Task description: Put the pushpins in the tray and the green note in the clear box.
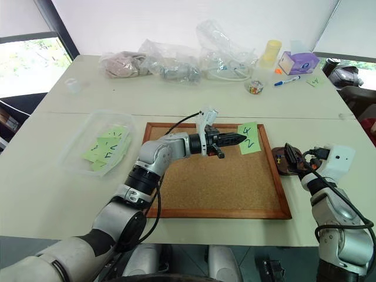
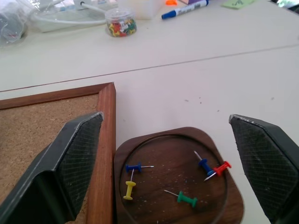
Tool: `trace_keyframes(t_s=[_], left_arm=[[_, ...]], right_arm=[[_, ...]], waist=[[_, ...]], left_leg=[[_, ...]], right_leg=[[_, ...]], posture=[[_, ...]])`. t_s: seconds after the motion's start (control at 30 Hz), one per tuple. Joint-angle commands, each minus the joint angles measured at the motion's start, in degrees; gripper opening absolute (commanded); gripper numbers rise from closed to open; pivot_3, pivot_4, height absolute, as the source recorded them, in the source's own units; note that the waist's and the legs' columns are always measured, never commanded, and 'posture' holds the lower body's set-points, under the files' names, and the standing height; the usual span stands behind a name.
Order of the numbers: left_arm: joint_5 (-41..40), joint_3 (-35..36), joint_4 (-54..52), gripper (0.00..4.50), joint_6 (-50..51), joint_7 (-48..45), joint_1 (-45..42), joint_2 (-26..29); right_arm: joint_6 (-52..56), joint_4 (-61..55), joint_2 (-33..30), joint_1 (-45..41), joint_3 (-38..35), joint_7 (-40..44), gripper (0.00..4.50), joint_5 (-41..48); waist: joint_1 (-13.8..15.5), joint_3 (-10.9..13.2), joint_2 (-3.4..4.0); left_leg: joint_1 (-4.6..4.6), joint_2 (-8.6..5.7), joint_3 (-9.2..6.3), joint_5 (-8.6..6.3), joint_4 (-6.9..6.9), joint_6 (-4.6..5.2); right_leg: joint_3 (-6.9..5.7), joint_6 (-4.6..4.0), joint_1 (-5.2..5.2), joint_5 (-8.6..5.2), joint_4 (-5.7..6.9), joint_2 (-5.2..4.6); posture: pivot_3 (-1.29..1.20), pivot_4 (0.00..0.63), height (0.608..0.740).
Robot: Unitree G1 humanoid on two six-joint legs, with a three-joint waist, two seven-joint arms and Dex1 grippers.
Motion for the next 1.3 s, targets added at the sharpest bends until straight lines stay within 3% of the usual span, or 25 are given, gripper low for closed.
trace_keyframes(t_s=[0.03, 0.23, 0.37, 0.57, 0.63, 0.8, 0.97, 1.2, 1.3], left_arm=[[0.91, -1.02, -5.75, 0.00, 0.71, 0.73, -2.67, 1.72], [2.67, -2.13, -11.02, 0.00, 6.32, 0.16, -4.03, 11.40], [0.11, 2.29, -13.50, 0.00, 11.10, -0.99, -6.68, 20.10], [-0.96, 10.43, -11.46, 0.00, 18.62, -2.64, -11.19, 39.35], [-2.00, 11.81, -11.87, 0.00, 21.40, -5.71, -9.35, 46.64], [-2.53, 11.18, -13.90, 0.00, 19.13, -13.65, 1.02, 57.55], [0.28, 9.47, -10.73, 0.00, 15.18, -14.71, 6.90, 59.57], [5.04, 5.27, -4.50, 0.00, 10.23, -14.56, 6.57, 58.33], [6.15, 4.59, -3.55, 0.89, 9.31, -14.78, 6.24, 58.13]], right_arm=[[1.54, -8.31, -3.74, 1.45, 0.28, 3.39, 4.45, 2.03], [6.67, -16.80, -10.36, 3.77, 3.17, 9.70, 4.45, 6.32], [10.63, -21.65, -13.80, 1.37, 8.01, 12.38, 4.45, 10.42], [13.99, -23.26, -14.58, -4.97, 20.41, 14.69, 4.45, 11.74], [13.14, -21.63, -13.84, -6.31, 24.26, 15.59, 4.45, 10.17], [11.43, -18.73, -12.90, -8.71, 28.70, 17.14, 4.45, 7.43], [10.79, -17.75, -13.31, -9.62, 31.01, 18.40, 4.45, 5.46], [11.69, -19.88, -13.47, -7.61, 29.82, 17.95, 4.45, 5.35], [12.31, -21.14, -13.82, -6.25, 28.80, 17.62, 4.50, 5.82]], waist=[[-0.11, 0.01, 0.01], [-0.26, 0.01, 0.01], [-0.33, 0.07, -0.02], [-0.15, 0.17, -0.12], [-0.26, 0.18, -0.13], [0.32, 0.20, -0.16], [0.87, 0.35, -0.61], [0.93, 0.37, -0.63], [0.91, 0.38, -0.64]], left_leg=[[0.00, 0.00, -0.01, 0.00, 0.00, 0.00], [0.04, 0.00, -0.10, 0.00, -0.02, 0.00], [0.03, 0.03, -0.10, 0.00, -0.02, 0.00], [0.01, 0.06, -0.09, 0.00, -0.03, 0.00], [0.01, 0.05, -0.04, 0.00, -0.05, -0.01], [0.00, 0.07, 0.08, 0.01, -0.02, -0.03], [-0.03, 0.07, 0.13, 0.01, 0.10, -0.03], [-0.03, 0.07, 0.20, 0.01, 0.08, -0.03], [-0.04, 0.07, 0.21, 0.01, 0.08, -0.03]], right_leg=[[0.00, 0.00, 0.00, 0.00, 0.00, 0.01], [0.00, 0.00, 0.02, 0.00, 0.01, 0.06], [0.00, 0.00, 0.00, 0.00, 0.03, 0.06], [-0.03, 0.03, -0.06, 0.02, 0.05, 0.07], [-0.04, 0.05, -0.06, 0.02, 0.04, 0.05], [-0.04, 0.00, -0.09, -0.02, 0.07, -0.03], [-0.07, -0.04, -0.06, -0.02, 0.06, -0.09], [-0.06, -0.04, -0.09, -0.01, 0.08, -0.06], [-0.06, -0.04, -0.09, -0.01, 0.08, -0.06]], posture=[[0.00, 0.150, 0.737], [0.00, 0.150, 0.737], [0.00, 0.150, 0.737], [0.00, 0.150, 0.737], [0.00, 0.150, 0.737], [0.00, 0.150, 0.737], [0.00, 0.150, 0.737], [0.00, 0.150, 0.737], [0.00, 0.150, 0.737]])
